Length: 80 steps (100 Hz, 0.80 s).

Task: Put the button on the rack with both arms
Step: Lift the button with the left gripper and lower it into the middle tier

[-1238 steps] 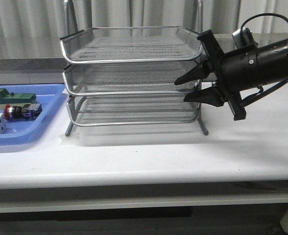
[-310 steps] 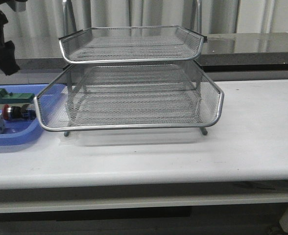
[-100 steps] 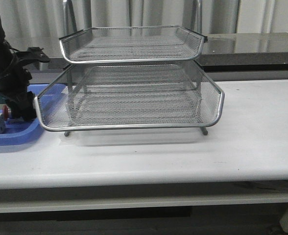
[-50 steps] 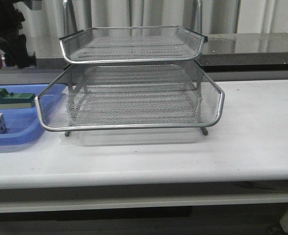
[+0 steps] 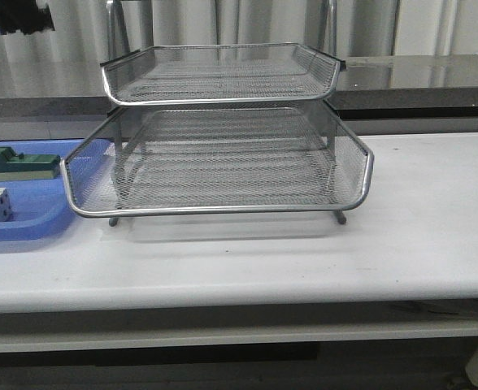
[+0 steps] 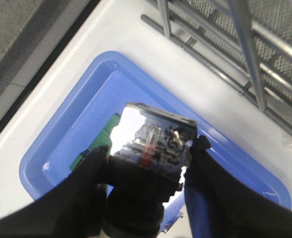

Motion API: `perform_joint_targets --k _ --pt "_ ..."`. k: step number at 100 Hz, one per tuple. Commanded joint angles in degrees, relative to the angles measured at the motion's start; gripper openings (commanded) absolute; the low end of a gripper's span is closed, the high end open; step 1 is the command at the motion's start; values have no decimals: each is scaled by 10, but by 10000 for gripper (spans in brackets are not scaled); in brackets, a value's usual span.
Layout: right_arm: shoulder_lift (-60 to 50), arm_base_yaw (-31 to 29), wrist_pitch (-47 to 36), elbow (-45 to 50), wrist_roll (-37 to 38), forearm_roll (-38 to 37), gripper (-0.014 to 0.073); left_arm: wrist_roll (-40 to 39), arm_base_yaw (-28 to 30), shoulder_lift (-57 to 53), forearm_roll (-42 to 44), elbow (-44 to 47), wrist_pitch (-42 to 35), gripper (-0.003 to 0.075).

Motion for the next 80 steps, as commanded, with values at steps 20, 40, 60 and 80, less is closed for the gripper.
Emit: perform_joint_targets --k 20,40,60,80 --pt "4 -2 -32 -18 0 -6 -71 -12 -75 -102 -20 27 7 7" --pt "4 -2 -32 -18 0 -6 -71 -13 -143 -150 -19 81 7 7" --pt "4 -2 -32 -18 0 -6 -71 -13 -213 -183 -19 138 7 7" --pt "4 -2 -32 -18 0 -6 -71 -16 -279 -182 -19 175 7 7"
